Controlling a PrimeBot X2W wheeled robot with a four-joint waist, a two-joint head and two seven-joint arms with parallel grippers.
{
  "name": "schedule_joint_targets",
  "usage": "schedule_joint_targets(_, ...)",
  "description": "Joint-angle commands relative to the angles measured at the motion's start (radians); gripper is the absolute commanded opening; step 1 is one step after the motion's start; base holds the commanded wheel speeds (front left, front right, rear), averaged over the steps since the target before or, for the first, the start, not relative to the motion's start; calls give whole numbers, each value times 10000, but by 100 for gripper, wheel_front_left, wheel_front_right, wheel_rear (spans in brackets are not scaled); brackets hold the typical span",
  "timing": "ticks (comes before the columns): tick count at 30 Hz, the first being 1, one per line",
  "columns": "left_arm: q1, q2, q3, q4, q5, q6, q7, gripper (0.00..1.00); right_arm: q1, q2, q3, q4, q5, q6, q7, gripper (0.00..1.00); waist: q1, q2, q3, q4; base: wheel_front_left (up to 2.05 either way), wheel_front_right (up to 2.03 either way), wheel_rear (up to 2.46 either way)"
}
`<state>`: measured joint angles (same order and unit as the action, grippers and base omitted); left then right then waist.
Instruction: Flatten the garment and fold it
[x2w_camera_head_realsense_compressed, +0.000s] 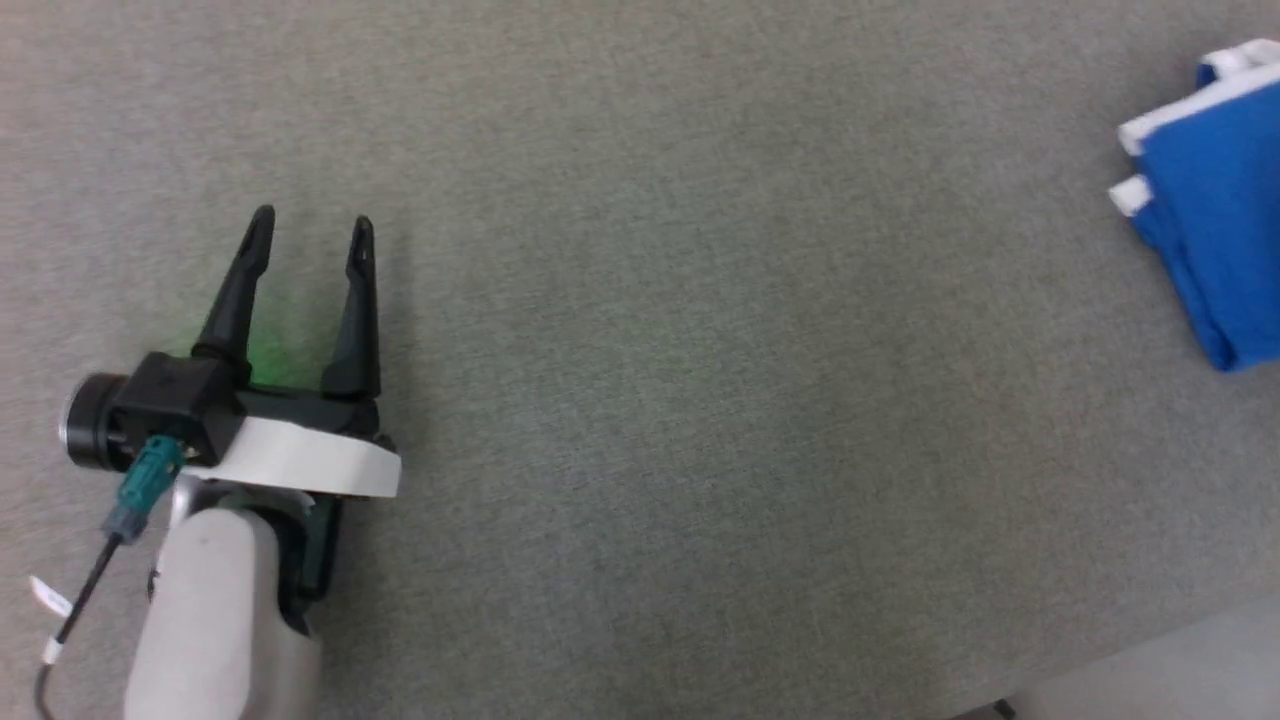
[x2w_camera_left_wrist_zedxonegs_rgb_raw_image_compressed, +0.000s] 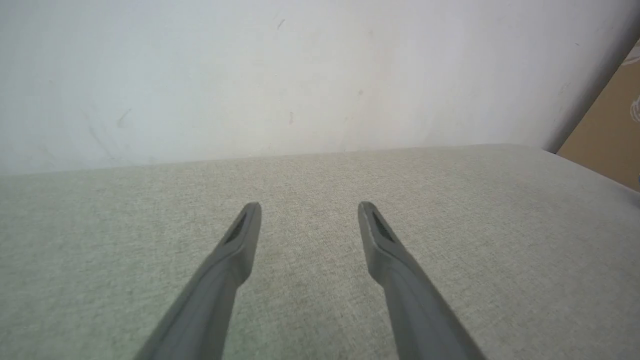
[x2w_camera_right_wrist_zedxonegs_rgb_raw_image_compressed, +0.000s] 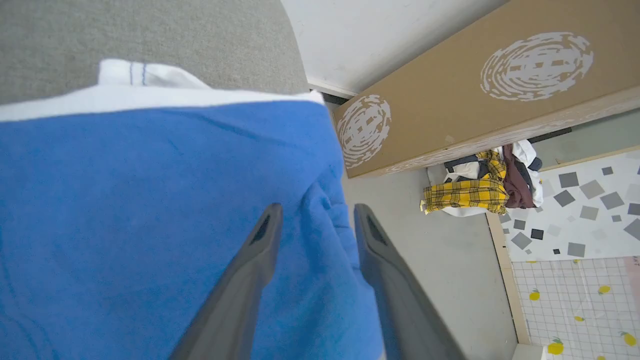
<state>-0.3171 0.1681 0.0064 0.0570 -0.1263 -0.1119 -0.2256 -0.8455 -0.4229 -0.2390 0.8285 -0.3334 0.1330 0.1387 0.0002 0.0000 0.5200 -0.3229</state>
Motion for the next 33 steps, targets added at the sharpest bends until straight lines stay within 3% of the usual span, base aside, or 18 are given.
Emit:
schedule_joint_targets(1, 99, -95, -10, 205, -115, 69, -69, 100, 149, 18, -236, 7, -64, -23, -132, 100, -2, 0, -657, 547, 0, 0, 0)
schedule_joint_targets(7, 506, -538, -114, 949, -406, 101, -301, 100, 1161, 203, -1154, -498, -10, -23, -1109, 100, -2, 0, -2093, 1413, 0, 0, 0)
schedule_joint_targets(14, 1208, -816, -4, 1309, -601, 209, -356, 100, 2546, 1287, -1368, -2030, 1313, -23, -1963, 100, -2, 0, -3485, 2111, 0, 0, 0)
schedule_joint_targets(21, 1887, -1005, 68, 1142, -616, 335, -360, 100, 4544, 2241, -609, -4801, 3039, -23, -2170, 100, -2, 0, -4375, 2722, 0, 0, 0)
schedule_joint_targets(27, 2190, -1089, -93, 1119, -620, 314, -360, 100, 6433, 3095, -69, -7506, 3465, -23, -2116, 100, -2, 0, -4724, 3184, 0, 0, 0)
schedule_joint_targets(33, 2382, -1138, -198, 1109, -680, 371, -361, 100, 7665, 3480, 540, -8626, 3595, -23, -2177, 100, -2, 0, -4949, 3465, 0, 0, 0)
